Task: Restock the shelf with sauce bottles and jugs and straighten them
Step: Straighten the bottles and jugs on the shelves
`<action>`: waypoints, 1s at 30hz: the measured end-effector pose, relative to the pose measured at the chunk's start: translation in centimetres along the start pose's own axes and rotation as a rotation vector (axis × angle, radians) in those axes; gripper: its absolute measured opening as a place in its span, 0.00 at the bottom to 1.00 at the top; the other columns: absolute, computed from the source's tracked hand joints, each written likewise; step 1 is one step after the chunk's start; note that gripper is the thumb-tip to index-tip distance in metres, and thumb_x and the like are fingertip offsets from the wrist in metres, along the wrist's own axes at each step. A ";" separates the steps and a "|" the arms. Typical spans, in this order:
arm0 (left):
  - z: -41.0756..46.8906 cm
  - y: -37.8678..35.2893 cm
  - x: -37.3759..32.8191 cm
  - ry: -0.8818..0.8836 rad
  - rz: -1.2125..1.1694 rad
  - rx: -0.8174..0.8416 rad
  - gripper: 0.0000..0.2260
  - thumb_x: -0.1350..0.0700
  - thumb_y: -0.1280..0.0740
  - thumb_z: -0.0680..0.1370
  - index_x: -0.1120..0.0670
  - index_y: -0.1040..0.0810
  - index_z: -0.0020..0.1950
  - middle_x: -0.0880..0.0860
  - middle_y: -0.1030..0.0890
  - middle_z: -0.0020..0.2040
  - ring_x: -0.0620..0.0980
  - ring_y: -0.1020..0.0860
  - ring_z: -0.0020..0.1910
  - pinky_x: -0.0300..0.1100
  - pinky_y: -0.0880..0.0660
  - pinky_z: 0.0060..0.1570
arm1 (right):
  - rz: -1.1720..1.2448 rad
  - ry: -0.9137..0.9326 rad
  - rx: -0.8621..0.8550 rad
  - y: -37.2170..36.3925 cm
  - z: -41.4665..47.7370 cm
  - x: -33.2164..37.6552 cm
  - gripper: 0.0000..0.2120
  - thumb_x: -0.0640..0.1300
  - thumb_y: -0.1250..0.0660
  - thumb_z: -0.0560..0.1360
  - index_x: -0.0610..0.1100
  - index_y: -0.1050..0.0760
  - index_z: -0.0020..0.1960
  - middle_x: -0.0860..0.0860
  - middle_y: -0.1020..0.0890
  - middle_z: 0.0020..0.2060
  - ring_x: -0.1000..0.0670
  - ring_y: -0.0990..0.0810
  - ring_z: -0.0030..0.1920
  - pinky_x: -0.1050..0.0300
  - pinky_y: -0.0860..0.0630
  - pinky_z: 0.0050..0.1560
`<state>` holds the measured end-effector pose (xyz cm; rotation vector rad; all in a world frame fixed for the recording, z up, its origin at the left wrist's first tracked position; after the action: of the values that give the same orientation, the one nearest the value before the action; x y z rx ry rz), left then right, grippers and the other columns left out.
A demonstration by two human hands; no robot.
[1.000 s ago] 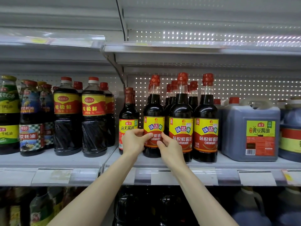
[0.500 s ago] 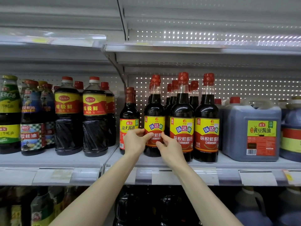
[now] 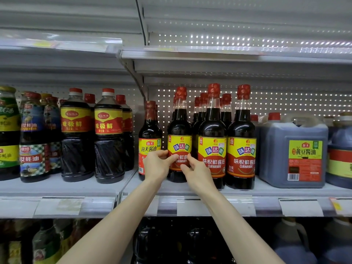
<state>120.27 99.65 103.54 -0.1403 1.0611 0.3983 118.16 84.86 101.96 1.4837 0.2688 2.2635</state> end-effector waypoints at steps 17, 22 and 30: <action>-0.1 0.0 -0.1 -0.004 0.029 0.022 0.22 0.53 0.26 0.72 0.60 0.23 0.64 0.57 0.18 0.57 0.53 0.20 0.54 0.53 0.20 0.53 | -0.013 -0.004 0.010 0.0 -0.3 0.2 0.27 0.45 0.39 0.81 0.45 0.43 0.77 0.47 0.30 0.71 0.48 0.32 0.70 0.54 0.31 0.67; 0.0 0.1 0.0 -0.005 0.034 0.028 0.23 0.53 0.26 0.73 0.61 0.24 0.65 0.58 0.19 0.57 0.54 0.20 0.55 0.53 0.21 0.53 | -0.014 -0.004 0.014 -0.1 -0.3 0.3 0.26 0.45 0.39 0.81 0.45 0.43 0.77 0.47 0.30 0.71 0.48 0.32 0.70 0.57 0.32 0.65; 0.2 0.1 -0.4 -0.025 0.031 0.048 0.22 0.54 0.27 0.73 0.61 0.24 0.65 0.58 0.19 0.58 0.54 0.20 0.55 0.53 0.21 0.54 | 0.021 -0.001 0.015 0.1 -0.4 0.9 0.27 0.45 0.39 0.81 0.45 0.42 0.77 0.48 0.31 0.71 0.49 0.33 0.71 0.55 0.32 0.67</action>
<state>120.23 99.65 104.03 -0.0761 1.0483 0.4011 117.46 85.22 102.53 1.5024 0.2717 2.2821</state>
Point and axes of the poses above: each hand's wrist, its own z-axis towards the middle knuckle, its own y-axis out of the back of the hand, x = y × z, the point moved 9 cm from there along z, towards the middle knuckle
